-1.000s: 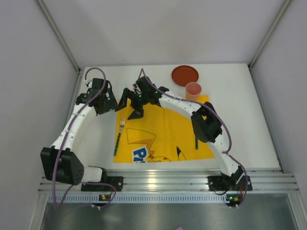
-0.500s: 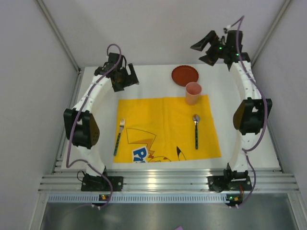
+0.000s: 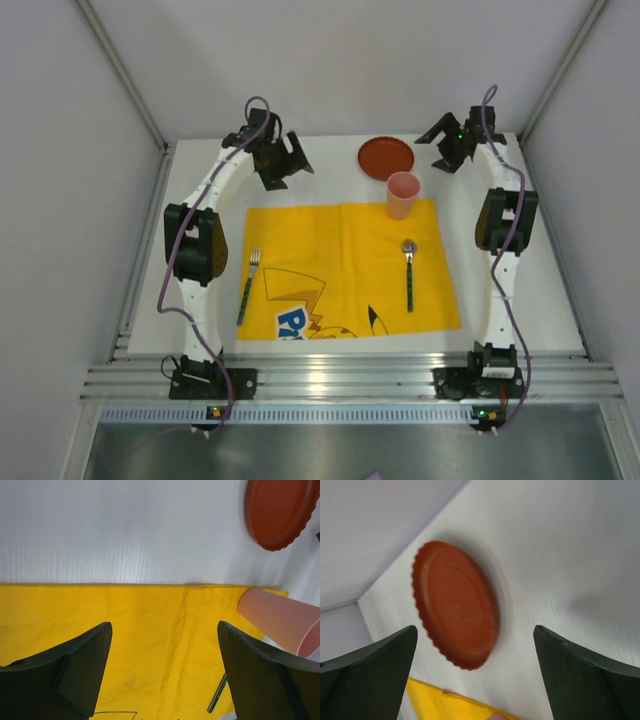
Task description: Set the dinner table for one person
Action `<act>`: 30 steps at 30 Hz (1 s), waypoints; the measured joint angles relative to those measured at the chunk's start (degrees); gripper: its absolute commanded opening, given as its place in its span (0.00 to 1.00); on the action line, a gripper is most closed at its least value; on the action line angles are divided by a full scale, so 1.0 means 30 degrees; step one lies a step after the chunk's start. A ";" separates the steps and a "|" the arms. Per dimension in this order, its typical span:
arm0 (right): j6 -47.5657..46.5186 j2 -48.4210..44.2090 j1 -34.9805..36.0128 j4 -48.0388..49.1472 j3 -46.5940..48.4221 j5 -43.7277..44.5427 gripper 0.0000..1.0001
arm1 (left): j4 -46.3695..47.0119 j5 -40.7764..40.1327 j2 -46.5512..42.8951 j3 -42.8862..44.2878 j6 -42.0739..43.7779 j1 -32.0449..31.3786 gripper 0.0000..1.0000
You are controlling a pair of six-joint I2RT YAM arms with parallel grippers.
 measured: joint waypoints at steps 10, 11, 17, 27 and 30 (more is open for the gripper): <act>-0.0248 0.1661 0.0743 -0.0342 0.0503 0.0459 0.99 | -0.1188 -0.0933 -0.0138 -0.0175 0.0087 0.0000 0.91; -0.0299 0.1719 0.0860 -0.0291 0.0590 0.0495 0.98 | -0.1260 -0.0984 -0.0189 -0.0240 0.0087 0.0007 0.91; -0.0612 0.1829 0.1909 -0.0168 0.0656 0.0925 0.71 | -0.1690 -0.1515 -0.0452 -0.0488 0.0117 0.0007 0.91; -0.1217 0.2667 0.2470 -0.1122 0.1239 0.2186 0.00 | -0.2033 -0.2455 -0.1996 -0.1960 0.0532 0.0335 0.91; -0.1392 0.2674 0.2375 -0.1166 0.1246 0.2397 0.00 | -0.2025 -0.2514 -0.2441 -0.2310 0.0699 0.0612 0.91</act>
